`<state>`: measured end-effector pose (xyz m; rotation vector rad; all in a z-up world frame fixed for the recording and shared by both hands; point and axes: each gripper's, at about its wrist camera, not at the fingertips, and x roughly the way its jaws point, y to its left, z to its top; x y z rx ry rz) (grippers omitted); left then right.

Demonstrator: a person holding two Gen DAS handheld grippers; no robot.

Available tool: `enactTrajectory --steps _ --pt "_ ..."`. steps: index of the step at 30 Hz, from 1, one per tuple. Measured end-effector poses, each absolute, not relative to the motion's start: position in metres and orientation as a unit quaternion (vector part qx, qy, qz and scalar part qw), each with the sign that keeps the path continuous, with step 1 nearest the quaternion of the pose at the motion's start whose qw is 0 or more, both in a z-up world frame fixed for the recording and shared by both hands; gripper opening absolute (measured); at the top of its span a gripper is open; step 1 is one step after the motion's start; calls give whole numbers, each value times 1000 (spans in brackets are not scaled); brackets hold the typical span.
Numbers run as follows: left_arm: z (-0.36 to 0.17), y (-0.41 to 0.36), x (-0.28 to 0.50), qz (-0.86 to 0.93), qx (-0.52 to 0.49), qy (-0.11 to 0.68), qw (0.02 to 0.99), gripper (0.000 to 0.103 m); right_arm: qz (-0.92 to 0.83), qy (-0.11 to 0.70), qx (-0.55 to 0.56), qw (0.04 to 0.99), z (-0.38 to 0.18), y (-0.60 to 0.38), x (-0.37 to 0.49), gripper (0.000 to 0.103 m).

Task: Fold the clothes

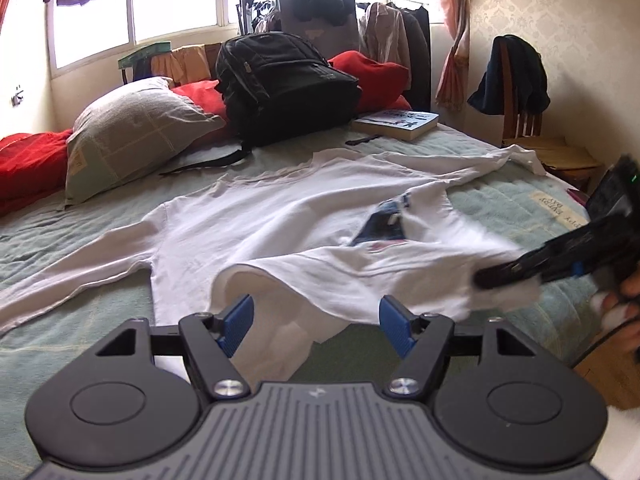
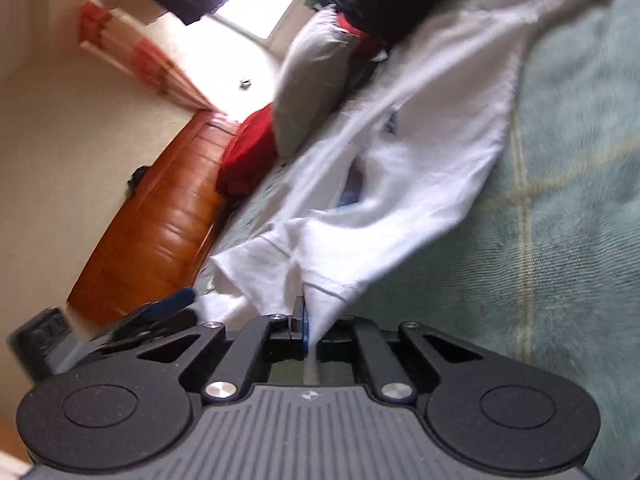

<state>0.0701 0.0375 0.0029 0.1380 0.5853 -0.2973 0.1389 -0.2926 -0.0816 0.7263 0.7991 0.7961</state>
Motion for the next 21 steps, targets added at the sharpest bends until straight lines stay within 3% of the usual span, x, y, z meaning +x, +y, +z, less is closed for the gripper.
enactTrajectory --steps 5,11,12,14,16,18,21 --pt "12 37 51 -163 73 277 944 70 336 371 311 808 -59 -328 106 5" --pt "19 42 34 -181 67 276 942 71 233 428 281 827 -78 -372 89 6" --pt "20 44 33 -180 69 277 941 71 214 441 277 826 -83 -377 88 13" --pt "21 49 33 -173 72 283 941 71 187 451 277 827 -88 -386 87 15" --pt "21 57 38 -162 69 291 940 71 177 441 272 837 -83 -391 84 23" --pt "21 65 42 -152 66 300 939 71 166 422 254 854 -68 -393 87 53" --pt "18 83 63 -137 39 314 939 70 163 398 235 872 -50 -396 93 56"
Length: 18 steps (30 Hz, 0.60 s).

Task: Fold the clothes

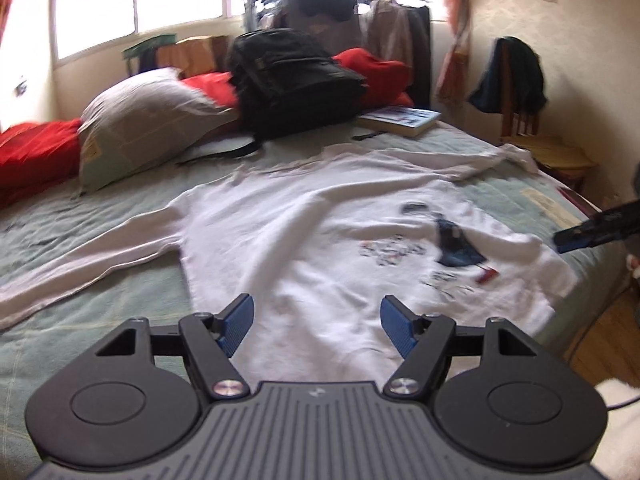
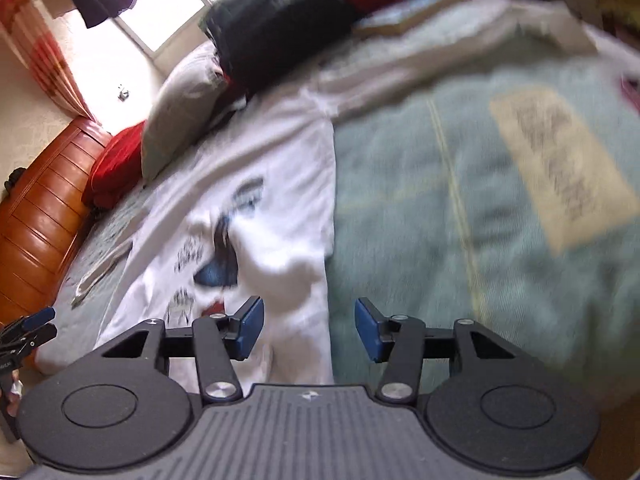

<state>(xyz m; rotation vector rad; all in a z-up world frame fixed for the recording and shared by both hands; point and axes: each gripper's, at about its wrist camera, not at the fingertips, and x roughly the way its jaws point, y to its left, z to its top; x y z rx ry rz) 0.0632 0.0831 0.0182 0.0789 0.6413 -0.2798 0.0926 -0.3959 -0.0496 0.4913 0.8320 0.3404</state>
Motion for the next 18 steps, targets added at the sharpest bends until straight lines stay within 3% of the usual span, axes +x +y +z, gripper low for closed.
enactTrajectory --steps 5,7,11,18 --pt "2 120 118 -116 -27 345 931 64 192 375 242 874 -41 -383 115 68" --pt "-9 136 143 -107 -58 357 926 57 211 371 245 870 -42 -374 126 76" --pt "-37 164 190 -93 -125 378 913 44 228 380 245 863 -45 -360 152 80" --pt "-81 197 245 -94 -251 402 876 43 229 388 254 856 -48 -353 191 81"
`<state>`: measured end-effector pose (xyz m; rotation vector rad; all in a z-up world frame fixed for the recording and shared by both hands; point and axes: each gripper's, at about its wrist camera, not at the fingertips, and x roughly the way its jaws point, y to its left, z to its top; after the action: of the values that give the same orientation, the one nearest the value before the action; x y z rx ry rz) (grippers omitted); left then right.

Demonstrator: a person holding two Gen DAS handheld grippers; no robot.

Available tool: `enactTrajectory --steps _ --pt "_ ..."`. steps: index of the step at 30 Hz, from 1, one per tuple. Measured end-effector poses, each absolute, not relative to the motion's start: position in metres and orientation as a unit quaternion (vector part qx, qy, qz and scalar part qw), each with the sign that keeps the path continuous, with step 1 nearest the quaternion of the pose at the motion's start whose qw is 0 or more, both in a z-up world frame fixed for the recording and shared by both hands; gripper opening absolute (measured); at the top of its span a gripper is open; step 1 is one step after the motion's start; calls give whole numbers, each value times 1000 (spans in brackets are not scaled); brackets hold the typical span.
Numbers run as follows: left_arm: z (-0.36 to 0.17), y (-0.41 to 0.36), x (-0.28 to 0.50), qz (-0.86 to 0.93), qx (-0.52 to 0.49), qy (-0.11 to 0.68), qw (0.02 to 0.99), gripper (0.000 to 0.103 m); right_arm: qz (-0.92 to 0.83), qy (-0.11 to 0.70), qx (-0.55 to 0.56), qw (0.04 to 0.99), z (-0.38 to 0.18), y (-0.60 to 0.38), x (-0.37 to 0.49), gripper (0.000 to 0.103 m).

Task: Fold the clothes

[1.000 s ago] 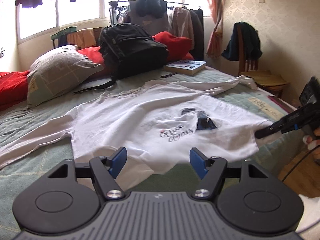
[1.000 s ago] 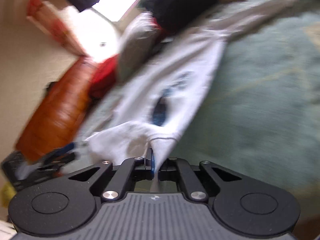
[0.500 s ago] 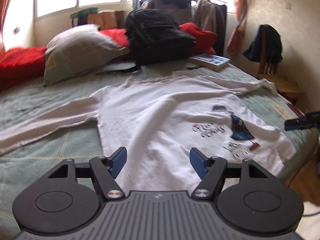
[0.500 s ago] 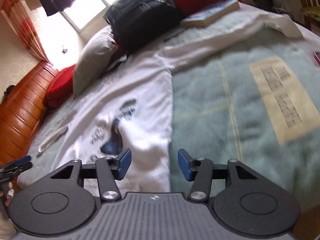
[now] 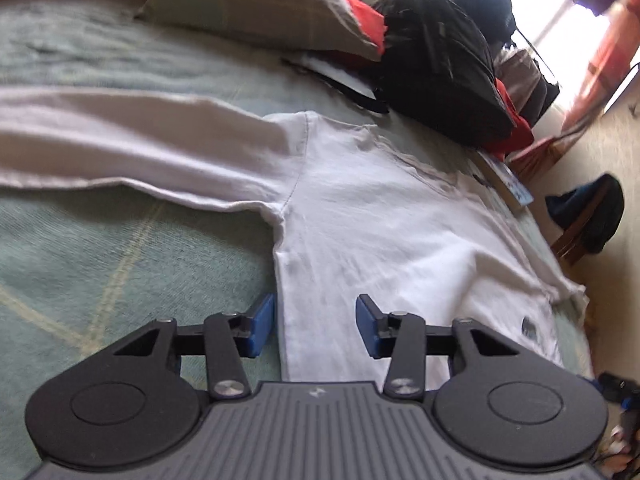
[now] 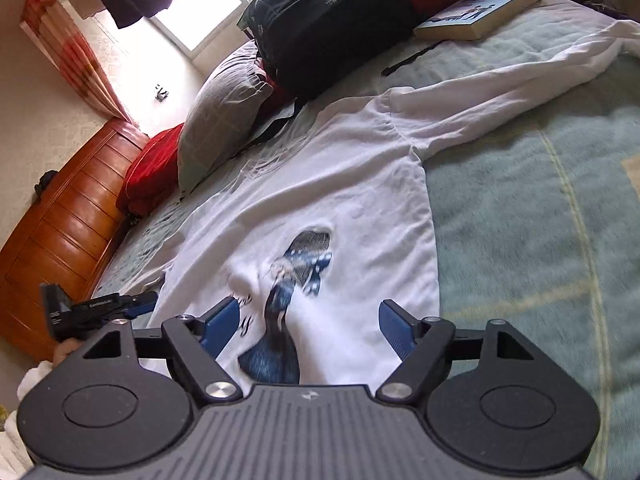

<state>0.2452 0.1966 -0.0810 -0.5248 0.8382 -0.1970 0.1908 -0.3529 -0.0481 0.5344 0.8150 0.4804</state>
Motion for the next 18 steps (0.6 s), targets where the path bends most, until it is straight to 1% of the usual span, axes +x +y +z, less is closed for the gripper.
enactTrajectory --steps 3,7,10,11,12,18 --pt "-90 203 262 -103 -286 391 869 43 226 388 262 854 -50 -353 201 82" --pt "-94 207 282 -105 -304 388 864 42 222 392 267 852 -54 -351 212 82" --pt "-93 206 290 -94 -292 391 868 29 218 395 270 851 -56 -350 219 82" --pt "-92 205 291 -88 -280 394 871 12 216 395 270 851 -56 -350 220 82" --pt "-91 204 293 -81 -269 397 874 3 215 395 269 851 -56 -349 222 82" --pt "-72 207 311 -56 -221 390 892 2 217 397 264 852 -54 -345 230 83"
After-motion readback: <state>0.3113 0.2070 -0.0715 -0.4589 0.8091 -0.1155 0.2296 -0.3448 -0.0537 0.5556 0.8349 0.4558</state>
